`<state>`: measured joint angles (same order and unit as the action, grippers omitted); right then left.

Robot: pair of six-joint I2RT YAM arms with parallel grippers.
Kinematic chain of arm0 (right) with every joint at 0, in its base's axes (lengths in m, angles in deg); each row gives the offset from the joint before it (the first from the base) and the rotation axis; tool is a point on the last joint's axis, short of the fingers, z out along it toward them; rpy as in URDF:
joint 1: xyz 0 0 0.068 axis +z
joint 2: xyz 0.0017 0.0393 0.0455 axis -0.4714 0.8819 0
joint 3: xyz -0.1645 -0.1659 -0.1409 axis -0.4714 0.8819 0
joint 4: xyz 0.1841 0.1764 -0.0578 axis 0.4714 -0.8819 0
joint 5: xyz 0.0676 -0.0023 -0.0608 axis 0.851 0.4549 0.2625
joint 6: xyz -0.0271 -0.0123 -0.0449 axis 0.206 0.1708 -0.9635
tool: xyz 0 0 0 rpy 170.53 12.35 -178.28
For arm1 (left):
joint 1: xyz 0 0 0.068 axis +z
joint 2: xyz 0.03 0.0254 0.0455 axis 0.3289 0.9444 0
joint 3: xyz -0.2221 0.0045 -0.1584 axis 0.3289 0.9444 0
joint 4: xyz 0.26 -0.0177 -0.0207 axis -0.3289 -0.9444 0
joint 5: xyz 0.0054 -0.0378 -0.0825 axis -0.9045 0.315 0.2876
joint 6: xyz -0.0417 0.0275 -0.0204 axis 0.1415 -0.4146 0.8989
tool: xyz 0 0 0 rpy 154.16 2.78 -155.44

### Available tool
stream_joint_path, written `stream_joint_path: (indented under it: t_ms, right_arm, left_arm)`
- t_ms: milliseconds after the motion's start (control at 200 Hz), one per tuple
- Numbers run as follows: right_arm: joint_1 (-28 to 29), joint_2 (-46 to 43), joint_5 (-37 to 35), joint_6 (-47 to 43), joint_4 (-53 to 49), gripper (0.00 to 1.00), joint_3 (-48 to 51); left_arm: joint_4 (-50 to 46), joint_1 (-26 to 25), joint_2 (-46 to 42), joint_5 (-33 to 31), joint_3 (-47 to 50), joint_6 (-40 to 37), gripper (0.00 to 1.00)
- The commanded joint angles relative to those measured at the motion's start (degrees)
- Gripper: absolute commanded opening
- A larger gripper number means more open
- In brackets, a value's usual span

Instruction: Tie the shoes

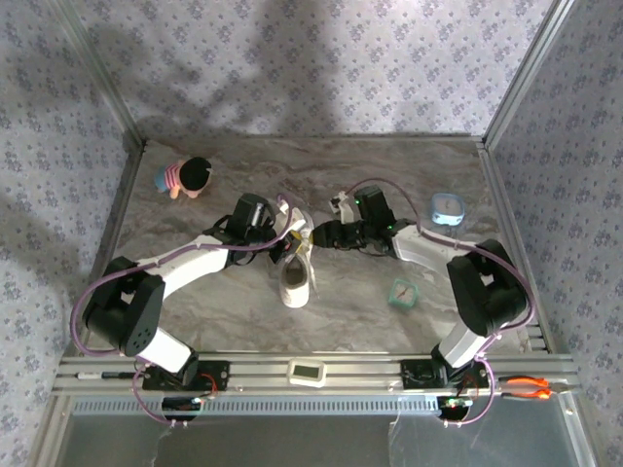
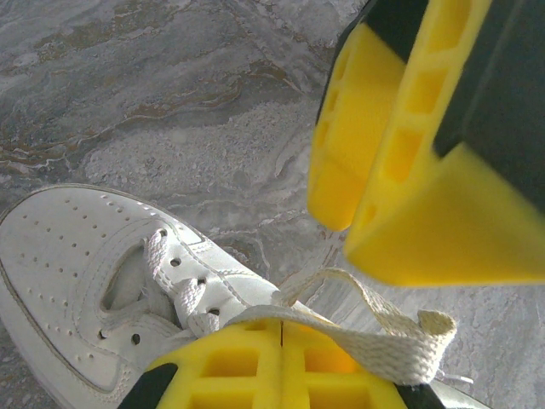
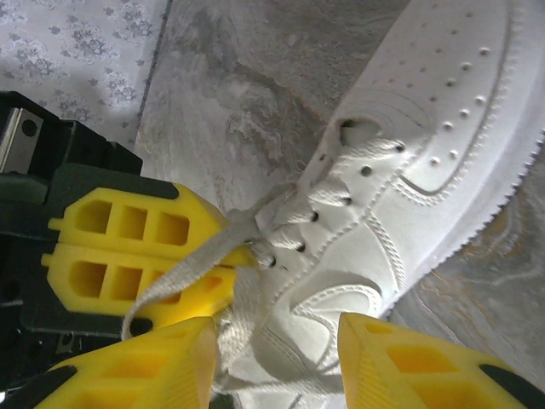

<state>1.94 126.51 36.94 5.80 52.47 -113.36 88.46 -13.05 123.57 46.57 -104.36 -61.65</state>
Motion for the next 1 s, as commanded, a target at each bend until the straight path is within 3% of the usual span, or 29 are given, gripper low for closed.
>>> stream_joint_path:
  t_ms: [0, 270, 330, 430, 495, 700, 875, 994]
  right_arm:
    - [0.6, 1.5, 2.0, 1.6, 1.3, 0.43, -2.1]
    - [1.7, 4.3, 3.7, 1.5, 1.1, 0.40, -3.7]
    - [1.8, 4.9, 4.1, 1.5, 1.2, 0.30, -3.9]
    - [1.9, 5.0, 3.7, 0.8, 0.8, 0.00, -4.4]
    - [1.9, 4.8, 2.3, -0.7, -1.1, 0.00, -5.1]
    - [2.3, 4.2, -2.7, -6.5, -8.0, 0.00, -7.8]
    - [3.7, 5.1, -5.3, -10.1, -13.1, 0.00, -10.9]
    - [4.3, 5.1, -7.1, -10.6, -13.6, 0.00, -11.6]
  left_arm:
    - [-3.1, 0.2, 0.6, 1.7, -0.1, -0.5, 0.00]
    - [-3.1, 0.3, 0.5, 1.7, -0.2, -0.8, 0.00]
    - [-3.0, 0.3, 0.3, 1.9, 0.0, -0.9, 0.00]
    - [-2.8, 0.2, -0.4, 2.1, 0.2, -1.4, 0.00]
    - [-2.9, 0.3, -1.5, 2.1, 0.6, -1.6, 0.00]
    - [-5.2, 0.4, -9.5, 1.2, 1.9, -3.0, 0.38]
    - [-9.9, 1.4, -17.2, -0.6, 3.3, -4.5, 0.50]
    - [-9.7, 4.7, -21.7, -2.1, 7.1, -4.6, 0.52]
